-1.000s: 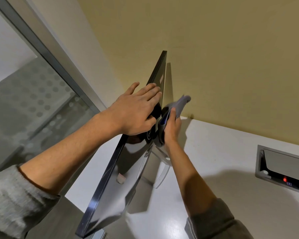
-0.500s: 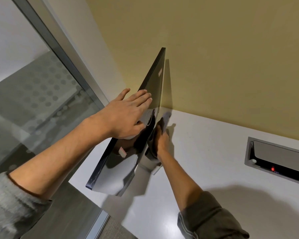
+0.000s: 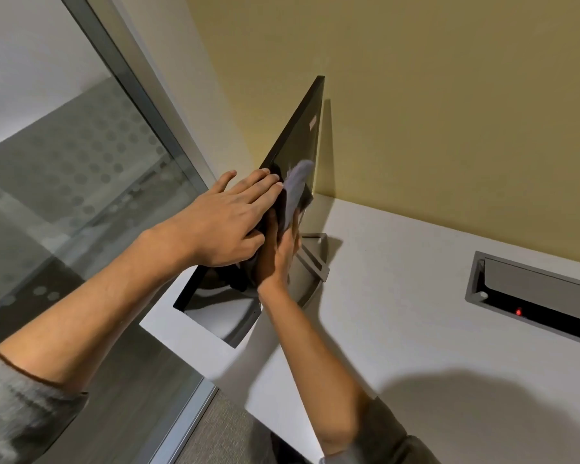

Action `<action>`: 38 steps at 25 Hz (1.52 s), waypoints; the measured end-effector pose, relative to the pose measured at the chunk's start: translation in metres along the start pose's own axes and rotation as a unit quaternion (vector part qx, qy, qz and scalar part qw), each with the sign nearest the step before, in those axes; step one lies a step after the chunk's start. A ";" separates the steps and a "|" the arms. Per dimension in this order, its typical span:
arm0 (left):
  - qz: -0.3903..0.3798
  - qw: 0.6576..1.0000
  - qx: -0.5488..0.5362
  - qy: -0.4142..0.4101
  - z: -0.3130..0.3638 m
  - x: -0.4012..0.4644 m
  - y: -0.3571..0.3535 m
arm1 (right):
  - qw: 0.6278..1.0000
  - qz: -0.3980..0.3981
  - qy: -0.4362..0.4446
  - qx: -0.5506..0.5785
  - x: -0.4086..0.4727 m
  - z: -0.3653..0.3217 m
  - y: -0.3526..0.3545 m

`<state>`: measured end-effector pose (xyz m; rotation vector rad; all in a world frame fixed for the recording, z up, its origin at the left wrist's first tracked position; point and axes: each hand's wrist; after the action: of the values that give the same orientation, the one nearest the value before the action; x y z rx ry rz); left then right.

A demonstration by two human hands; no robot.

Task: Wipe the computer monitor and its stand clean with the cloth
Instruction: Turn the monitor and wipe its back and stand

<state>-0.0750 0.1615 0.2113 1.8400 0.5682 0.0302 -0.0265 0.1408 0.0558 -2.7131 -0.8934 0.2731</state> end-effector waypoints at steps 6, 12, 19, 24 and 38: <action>0.031 0.999 0.007 -0.043 -0.008 -0.009 -0.012 | 0.968 0.069 -0.236 0.055 -0.024 0.054 0.015; 0.082 0.993 0.002 -0.082 -0.020 -0.008 -0.013 | 0.971 0.131 -0.168 0.112 -0.062 -0.011 0.023; 0.123 0.982 0.022 -0.140 -0.007 -0.027 -0.006 | 0.985 0.066 -0.147 0.064 -0.139 -0.030 -0.026; 0.095 0.974 0.079 -0.190 0.010 -0.038 -0.008 | 0.983 0.111 -0.106 0.097 -0.128 0.033 -0.028; -0.011 0.968 0.160 -0.195 0.034 -0.022 -0.009 | 0.946 0.101 -0.275 0.139 -0.098 0.086 0.030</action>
<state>-0.0873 0.1242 0.1970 2.0781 0.3266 -0.4548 -0.1095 0.0753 -0.0263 -2.4864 -0.6319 1.1505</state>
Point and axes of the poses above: each hand's wrist, its own x-axis towards the middle knuckle, its own y-axis out of the back of the hand, z = x × y, and after that the axes turned 5 degrees about x, right-handed
